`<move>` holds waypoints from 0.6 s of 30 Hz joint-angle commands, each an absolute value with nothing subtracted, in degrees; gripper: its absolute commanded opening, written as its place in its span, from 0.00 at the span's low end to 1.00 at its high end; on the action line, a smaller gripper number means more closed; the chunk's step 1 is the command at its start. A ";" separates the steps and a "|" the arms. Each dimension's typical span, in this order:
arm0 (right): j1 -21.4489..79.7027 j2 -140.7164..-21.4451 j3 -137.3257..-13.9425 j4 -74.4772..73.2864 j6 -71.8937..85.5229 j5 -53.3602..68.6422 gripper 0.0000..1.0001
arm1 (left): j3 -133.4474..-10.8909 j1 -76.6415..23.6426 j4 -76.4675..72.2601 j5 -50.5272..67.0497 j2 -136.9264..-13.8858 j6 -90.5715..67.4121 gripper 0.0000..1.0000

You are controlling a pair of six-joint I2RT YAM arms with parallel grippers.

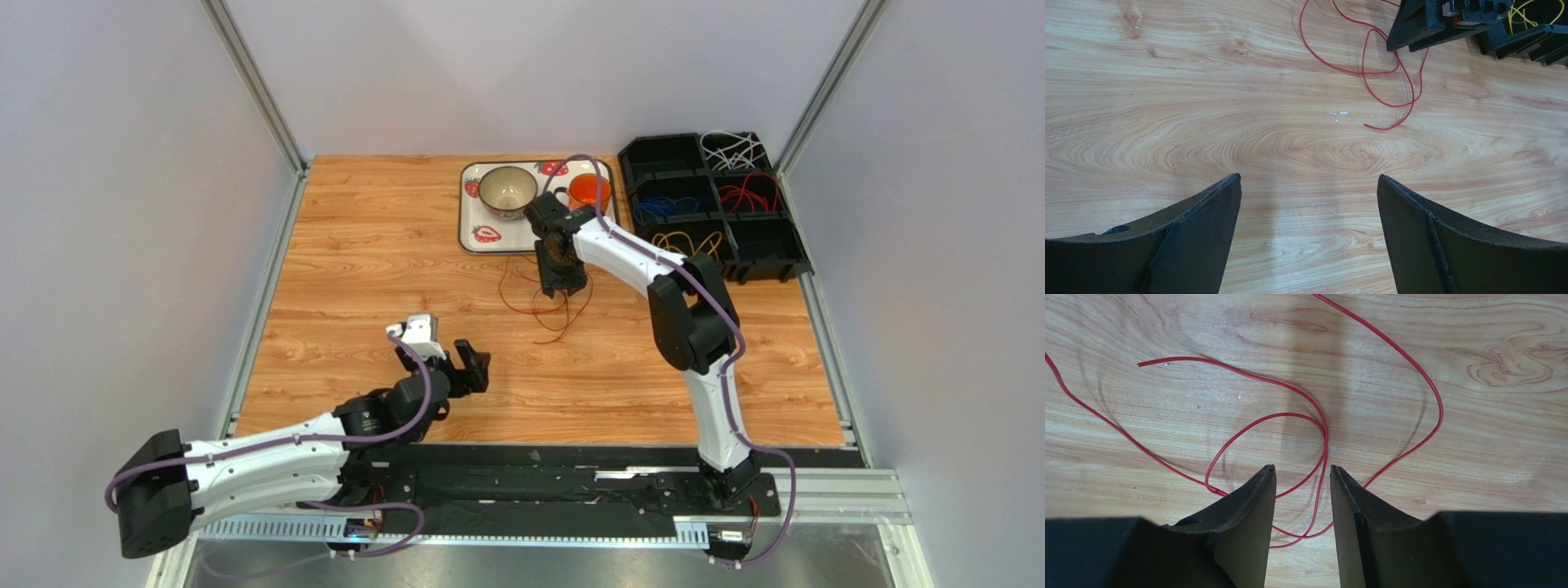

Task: Untangle the cables

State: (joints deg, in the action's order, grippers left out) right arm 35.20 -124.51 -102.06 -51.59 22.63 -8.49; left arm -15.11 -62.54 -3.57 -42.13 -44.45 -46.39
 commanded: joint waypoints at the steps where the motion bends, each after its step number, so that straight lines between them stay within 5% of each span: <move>1: 36.21 -124.36 -104.85 -51.68 22.85 -10.72 0.41 | -15.73 -62.75 -4.66 -42.89 -44.74 -46.67 0.89; 18: 36.39 -129.90 -109.07 -53.09 21.88 -16.96 0.43 | -16.26 -62.75 -4.83 -42.45 -46.05 -46.41 0.89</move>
State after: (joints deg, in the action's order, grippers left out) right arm 36.82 -129.14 -107.07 -52.69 22.59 -14.81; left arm -15.11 -62.54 -3.60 -42.11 -45.93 -46.37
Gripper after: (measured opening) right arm 0.433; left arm 0.891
